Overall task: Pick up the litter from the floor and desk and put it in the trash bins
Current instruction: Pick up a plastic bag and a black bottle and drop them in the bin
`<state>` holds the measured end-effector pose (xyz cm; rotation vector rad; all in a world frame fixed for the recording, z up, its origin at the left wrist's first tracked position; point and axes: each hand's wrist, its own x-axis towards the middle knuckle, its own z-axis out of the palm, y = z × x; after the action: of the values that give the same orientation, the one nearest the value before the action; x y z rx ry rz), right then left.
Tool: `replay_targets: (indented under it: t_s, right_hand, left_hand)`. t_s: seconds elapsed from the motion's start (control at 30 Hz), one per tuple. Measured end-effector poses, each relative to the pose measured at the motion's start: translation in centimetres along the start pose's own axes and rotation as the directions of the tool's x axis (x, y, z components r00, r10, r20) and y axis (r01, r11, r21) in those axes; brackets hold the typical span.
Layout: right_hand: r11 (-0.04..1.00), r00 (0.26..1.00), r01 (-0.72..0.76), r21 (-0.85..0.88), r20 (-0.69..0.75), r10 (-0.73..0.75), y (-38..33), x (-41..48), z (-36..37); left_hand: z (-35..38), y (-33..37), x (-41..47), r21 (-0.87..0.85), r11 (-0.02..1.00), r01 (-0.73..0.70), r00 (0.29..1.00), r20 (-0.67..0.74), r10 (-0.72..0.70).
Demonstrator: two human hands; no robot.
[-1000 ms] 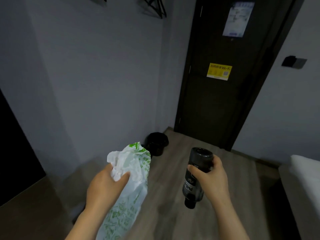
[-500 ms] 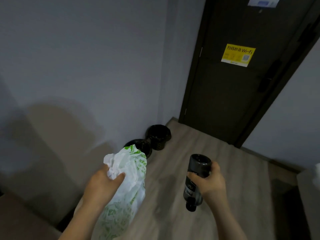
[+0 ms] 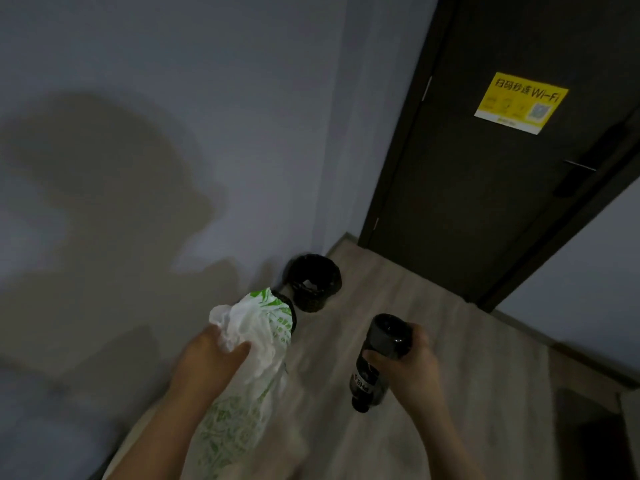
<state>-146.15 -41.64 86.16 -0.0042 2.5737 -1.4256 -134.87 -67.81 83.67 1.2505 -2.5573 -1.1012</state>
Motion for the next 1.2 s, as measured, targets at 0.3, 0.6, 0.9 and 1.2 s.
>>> replay_targets:
  t_s: [0.3, 0.6, 0.9, 1.2]
  right_hand:
    - [1.000, 0.995, 0.024, 0.004, 0.100, -0.025, -1.5, 14.2, 2.6]
    - [0.991, 0.920, 0.128, -0.040, 0.378, -0.103, -4.3, 28.2, 8.0]
    - [0.950, 0.796, 0.225, -0.215, 0.603, -0.052, -6.3, 36.0, 16.8]
    - [0.904, 0.725, 0.264, -0.337, 0.688, 0.044, -6.9, 38.9, 25.2]
  left_hand:
    - [3.1, 4.2, 10.3, 0.047, 0.987, 0.154, 0.988, -0.007, -0.154]
    - [5.3, 8.0, 17.8, 0.050, 0.938, 0.343, 0.932, -0.145, -0.333]
    - [5.9, 5.2, 22.6, 0.014, 0.857, 0.516, 0.835, -0.233, -0.499]
    - [5.2, 1.2, 28.2, -0.053, 0.807, 0.588, 0.784, -0.209, -0.585]
